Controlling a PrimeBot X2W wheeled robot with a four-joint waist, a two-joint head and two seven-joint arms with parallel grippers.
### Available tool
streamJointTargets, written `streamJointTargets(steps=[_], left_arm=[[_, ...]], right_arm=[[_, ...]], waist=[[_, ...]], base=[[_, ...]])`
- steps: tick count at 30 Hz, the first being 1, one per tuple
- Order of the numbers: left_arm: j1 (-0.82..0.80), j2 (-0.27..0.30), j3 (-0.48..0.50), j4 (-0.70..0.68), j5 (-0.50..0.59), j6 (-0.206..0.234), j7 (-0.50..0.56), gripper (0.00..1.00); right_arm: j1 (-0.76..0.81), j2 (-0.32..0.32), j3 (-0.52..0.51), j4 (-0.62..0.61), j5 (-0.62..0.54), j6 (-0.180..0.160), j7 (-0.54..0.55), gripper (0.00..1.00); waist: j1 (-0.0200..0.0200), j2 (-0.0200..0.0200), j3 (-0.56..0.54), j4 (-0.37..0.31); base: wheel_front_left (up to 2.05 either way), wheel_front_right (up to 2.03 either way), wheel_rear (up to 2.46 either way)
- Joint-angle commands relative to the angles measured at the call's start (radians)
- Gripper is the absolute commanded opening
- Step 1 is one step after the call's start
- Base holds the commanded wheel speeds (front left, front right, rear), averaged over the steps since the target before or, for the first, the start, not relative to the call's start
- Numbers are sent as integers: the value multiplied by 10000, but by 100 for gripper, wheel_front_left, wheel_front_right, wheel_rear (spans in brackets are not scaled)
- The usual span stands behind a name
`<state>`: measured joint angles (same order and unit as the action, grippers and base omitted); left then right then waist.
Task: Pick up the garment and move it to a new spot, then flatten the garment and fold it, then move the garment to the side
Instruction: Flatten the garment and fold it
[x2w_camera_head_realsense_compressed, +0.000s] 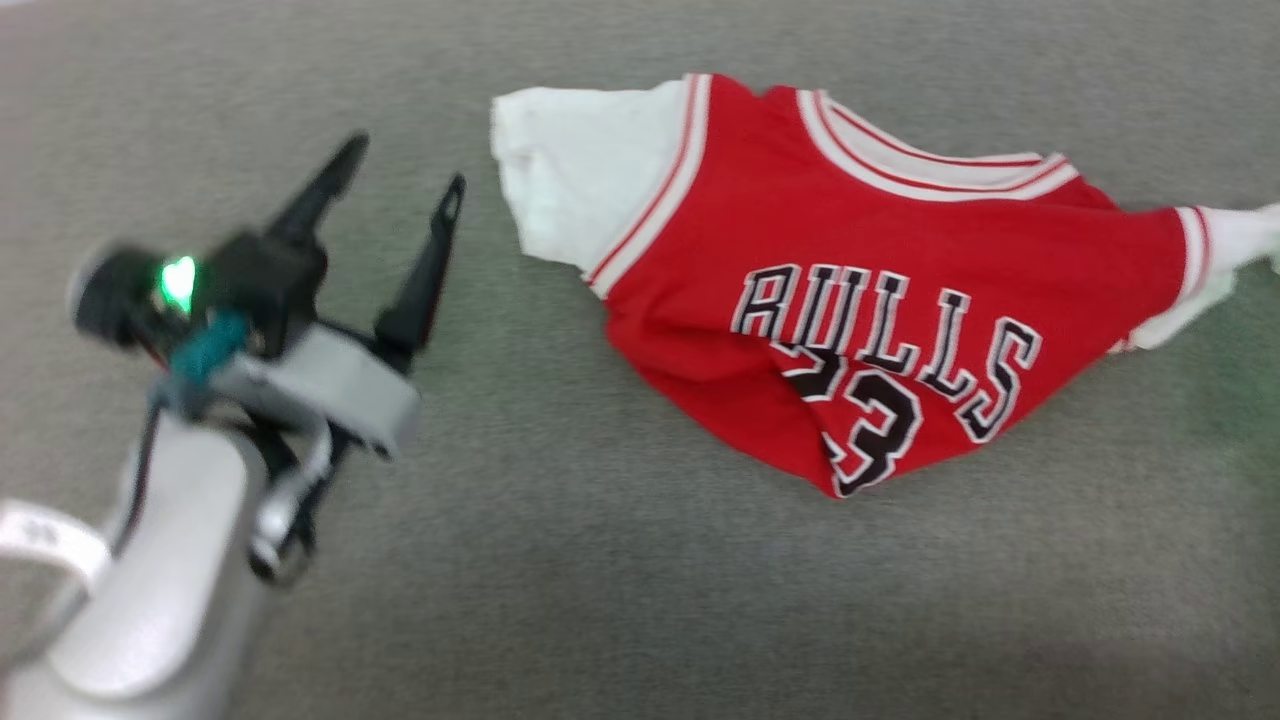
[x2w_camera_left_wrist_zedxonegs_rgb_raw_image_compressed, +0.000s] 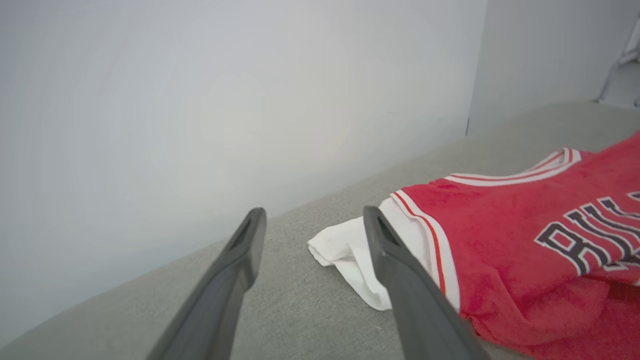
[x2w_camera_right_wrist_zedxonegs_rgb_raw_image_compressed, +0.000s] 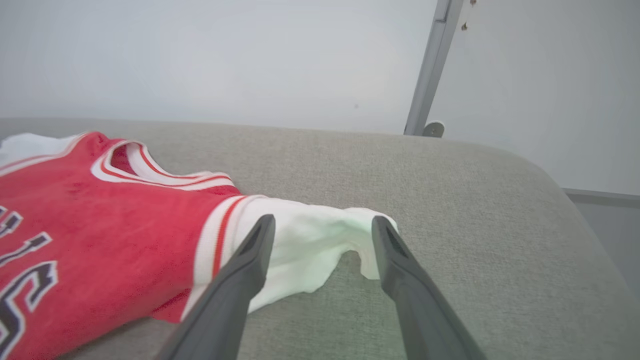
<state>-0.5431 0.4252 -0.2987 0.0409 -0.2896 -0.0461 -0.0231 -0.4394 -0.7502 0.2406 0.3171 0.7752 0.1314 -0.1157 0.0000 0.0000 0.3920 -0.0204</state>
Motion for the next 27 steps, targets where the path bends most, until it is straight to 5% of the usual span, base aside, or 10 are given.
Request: streamJointTargets(steps=[1, 7, 18, 27], left_arm=[[-644, 307, -120, 158, 87, -270, 379, 100], [-2976, 832, -891, 1484, -1339, -829, 2427, 100], [-6880, 2410, -4764, 3716, -5654, -831, 7451, 100], [-8193, 3048, -6578, 5038, -6018, -833, 8196, 100]], right_arm=[[325, 362, -112, -392, -206, -14, -354, 100], [1052, 1726, -335, -2005, -535, -14, -885, 100], [1231, 2709, -197, -3518, -929, -14, -833, 100], [999, 3063, 73, -3265, -952, -14, -1098, 100]], waist=[[0, 0, 183, -761], [0, 0, 526, -1699], [0, 0, 1463, -3125], [0, 0, 1955, -3749]], base=[[0, 0, 0], [0, 0, 0], [0, 0, 0], [0, 0, 0]])
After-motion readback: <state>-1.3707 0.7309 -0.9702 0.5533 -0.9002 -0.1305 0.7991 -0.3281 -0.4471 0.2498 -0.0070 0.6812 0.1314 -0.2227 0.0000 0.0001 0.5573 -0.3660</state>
